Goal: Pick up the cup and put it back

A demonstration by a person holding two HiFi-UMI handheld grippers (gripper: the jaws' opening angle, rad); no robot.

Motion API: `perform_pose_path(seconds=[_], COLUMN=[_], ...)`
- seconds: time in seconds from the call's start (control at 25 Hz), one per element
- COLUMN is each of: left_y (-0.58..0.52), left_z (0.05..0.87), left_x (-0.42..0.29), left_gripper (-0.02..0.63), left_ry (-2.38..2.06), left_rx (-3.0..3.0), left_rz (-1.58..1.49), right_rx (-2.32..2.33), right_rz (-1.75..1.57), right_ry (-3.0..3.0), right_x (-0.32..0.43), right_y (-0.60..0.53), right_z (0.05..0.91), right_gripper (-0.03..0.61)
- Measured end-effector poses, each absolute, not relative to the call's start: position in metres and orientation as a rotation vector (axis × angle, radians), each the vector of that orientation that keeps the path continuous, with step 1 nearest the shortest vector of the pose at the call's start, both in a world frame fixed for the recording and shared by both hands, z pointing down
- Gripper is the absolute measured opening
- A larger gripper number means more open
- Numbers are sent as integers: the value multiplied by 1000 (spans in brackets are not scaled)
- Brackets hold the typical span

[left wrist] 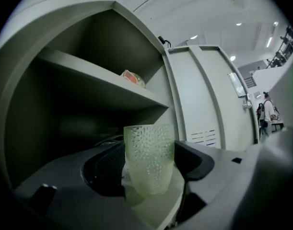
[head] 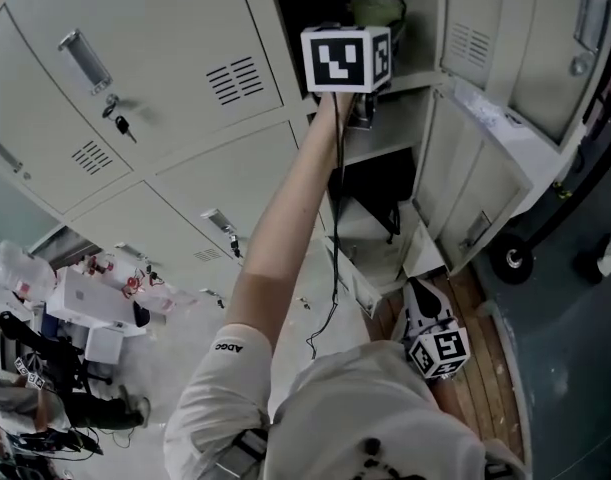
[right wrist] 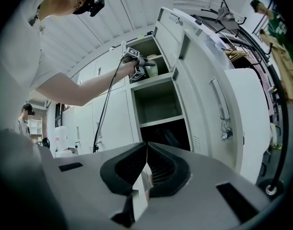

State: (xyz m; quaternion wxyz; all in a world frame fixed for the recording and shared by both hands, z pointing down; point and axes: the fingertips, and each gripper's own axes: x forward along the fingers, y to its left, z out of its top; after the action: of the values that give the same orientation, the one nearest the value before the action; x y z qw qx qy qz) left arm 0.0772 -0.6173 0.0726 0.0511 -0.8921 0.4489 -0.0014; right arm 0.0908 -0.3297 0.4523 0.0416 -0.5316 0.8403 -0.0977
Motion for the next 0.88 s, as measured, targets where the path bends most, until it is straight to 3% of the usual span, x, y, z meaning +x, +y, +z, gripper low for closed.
perform_pose_path(seconds=[0.88], left_y=[-647], left_z=[110], left_x=[105], left_gripper=[325], left_ry=[1318], left_rx=[-2845], left_rz=[-319], right_rx=[-1637], right_rz=[-334], right_ry=[2546], right_x=[99], right_y=[-338], right_z=[459], right_gripper=[26])
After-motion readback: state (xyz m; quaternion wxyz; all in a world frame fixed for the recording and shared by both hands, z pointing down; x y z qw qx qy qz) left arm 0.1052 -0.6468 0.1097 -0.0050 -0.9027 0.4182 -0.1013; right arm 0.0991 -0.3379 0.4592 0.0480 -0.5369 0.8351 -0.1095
